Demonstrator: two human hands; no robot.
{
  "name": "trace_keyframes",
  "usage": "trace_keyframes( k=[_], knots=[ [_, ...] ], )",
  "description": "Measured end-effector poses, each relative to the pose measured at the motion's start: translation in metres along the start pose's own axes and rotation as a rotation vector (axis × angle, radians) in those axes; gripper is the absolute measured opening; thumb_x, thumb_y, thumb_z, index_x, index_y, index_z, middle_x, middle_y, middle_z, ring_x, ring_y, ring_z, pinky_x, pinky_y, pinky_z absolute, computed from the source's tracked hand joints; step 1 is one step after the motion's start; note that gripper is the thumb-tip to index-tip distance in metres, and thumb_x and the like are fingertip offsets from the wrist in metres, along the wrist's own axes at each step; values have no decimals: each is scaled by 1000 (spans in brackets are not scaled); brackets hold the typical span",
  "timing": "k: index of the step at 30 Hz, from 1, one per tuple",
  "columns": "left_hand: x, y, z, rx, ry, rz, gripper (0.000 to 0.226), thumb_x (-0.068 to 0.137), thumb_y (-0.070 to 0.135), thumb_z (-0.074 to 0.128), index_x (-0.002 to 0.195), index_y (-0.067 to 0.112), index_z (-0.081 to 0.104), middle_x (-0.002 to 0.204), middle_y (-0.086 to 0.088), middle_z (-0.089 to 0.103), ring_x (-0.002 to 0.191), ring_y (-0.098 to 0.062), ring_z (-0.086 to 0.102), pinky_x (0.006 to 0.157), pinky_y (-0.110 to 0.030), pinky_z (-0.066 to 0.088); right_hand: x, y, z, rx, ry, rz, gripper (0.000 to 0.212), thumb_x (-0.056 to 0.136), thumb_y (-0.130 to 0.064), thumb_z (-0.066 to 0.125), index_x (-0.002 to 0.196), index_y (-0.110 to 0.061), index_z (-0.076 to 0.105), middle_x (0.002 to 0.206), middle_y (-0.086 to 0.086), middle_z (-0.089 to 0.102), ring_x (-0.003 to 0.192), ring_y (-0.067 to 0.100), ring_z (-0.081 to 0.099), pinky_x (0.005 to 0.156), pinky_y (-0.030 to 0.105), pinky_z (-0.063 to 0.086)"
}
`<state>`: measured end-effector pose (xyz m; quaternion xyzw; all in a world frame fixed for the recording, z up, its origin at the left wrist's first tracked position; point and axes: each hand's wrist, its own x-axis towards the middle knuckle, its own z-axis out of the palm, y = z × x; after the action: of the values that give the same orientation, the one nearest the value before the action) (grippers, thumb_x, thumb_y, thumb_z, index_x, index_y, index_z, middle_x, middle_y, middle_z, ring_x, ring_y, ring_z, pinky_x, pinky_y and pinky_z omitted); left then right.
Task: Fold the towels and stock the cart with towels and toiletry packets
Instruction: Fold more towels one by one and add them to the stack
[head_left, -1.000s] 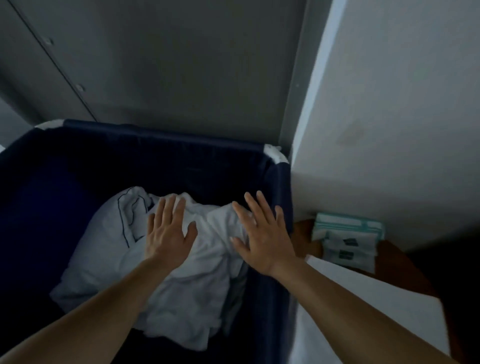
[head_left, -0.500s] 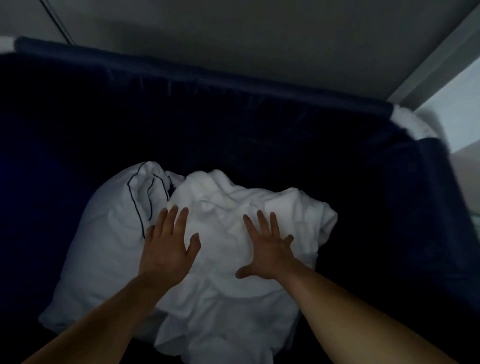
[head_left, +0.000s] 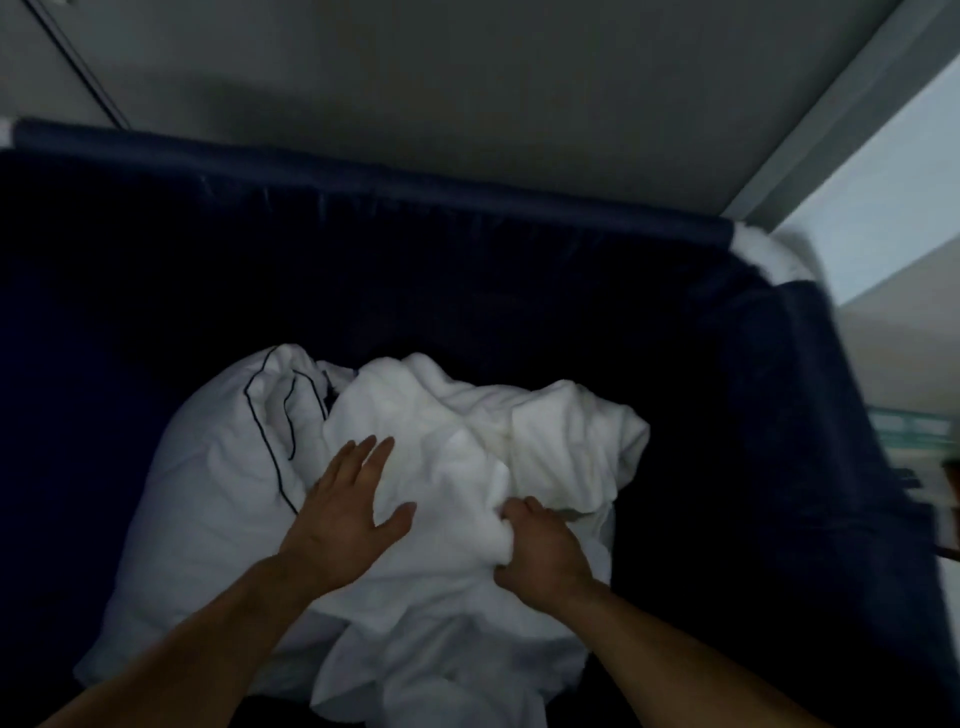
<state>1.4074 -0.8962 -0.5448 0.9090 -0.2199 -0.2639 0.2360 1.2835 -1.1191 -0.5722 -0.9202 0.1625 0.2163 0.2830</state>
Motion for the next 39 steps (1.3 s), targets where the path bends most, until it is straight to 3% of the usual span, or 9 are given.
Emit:
trace_keyframes(
  k=[7, 10, 13, 17, 21, 24, 29, 34, 39],
  knots=[
    [-39, 114, -57, 143, -228, 114, 133, 51, 86, 62, 147, 51, -23, 161, 19, -17, 149, -10, -16, 123, -47, 12, -95, -21, -126, 206, 218, -134, 43, 65, -27, 78, 94, -31, 45, 93, -17, 51, 81, 1, 52, 61, 8, 34],
    [-72, 183, -76, 20, -138, 197, 134, 51, 72, 80, 150, 50, -6, 159, 19, 7, 148, -10, 12, 118, -42, 28, -144, -30, -191, 234, 329, -233, 48, 61, -33, 75, 99, -32, 46, 97, -15, 53, 84, 5, 54, 68, 18, 40],
    [-110, 261, -101, -151, -47, 281, 115, 55, 53, 91, 146, 55, 22, 142, 21, 45, 128, -6, 48, 101, -39, 48, -203, -30, -252, 256, 468, -328, 54, 56, -41, 72, 101, -36, 42, 101, -14, 51, 86, 6, 51, 68, 17, 36],
    [-168, 372, -131, -314, 96, 408, 66, 68, 36, 88, 123, 53, 56, 111, 18, 70, 100, 0, 67, 79, -28, 55, -285, -29, -321, 362, 683, -383, 52, 54, -44, 75, 96, -38, 46, 88, -20, 54, 77, -2, 54, 61, 9, 35],
    [-224, 472, -154, -533, 165, 464, 70, 65, 36, 82, 129, 19, 61, 122, -20, 65, 116, -24, 64, 99, -49, 50, -367, -27, -390, 401, 910, -437, 48, 58, -30, 83, 81, -41, 42, 78, -20, 54, 69, -12, 54, 51, 7, 35],
    [-257, 539, -166, -501, 361, 552, 56, 76, 33, 83, 127, 31, 61, 114, 6, 70, 106, -12, 66, 92, -38, 55, -427, -23, -441, 419, 1059, -461, 45, 59, -26, 81, 79, -39, 43, 76, -18, 56, 67, -12, 54, 51, 7, 37],
    [-293, 633, -171, -514, 449, 701, 31, 75, 32, 79, 102, 39, 66, 88, 14, 72, 82, -2, 69, 67, -23, 54, -510, -3, -506, 354, 1234, -454, 47, 61, -22, 81, 93, -29, 48, 81, -16, 56, 72, -2, 54, 56, 14, 38],
    [-308, 692, -175, -554, 260, 971, 23, 71, 31, 80, 93, 33, 73, 90, 5, 76, 83, -11, 73, 67, -29, 59, -564, 24, -542, 248, 1380, -397, 47, 54, -31, 73, 93, -30, 46, 80, -17, 55, 70, -4, 52, 55, 16, 35],
    [-292, 714, -177, -762, -429, 916, 33, 84, 38, 71, 117, 31, 72, 119, -7, 71, 110, -28, 68, 82, -34, 58, -585, 52, -554, 106, 1476, -345, 47, 54, -32, 71, 92, -32, 43, 80, -21, 50, 67, -3, 49, 56, 7, 31]
  ],
)
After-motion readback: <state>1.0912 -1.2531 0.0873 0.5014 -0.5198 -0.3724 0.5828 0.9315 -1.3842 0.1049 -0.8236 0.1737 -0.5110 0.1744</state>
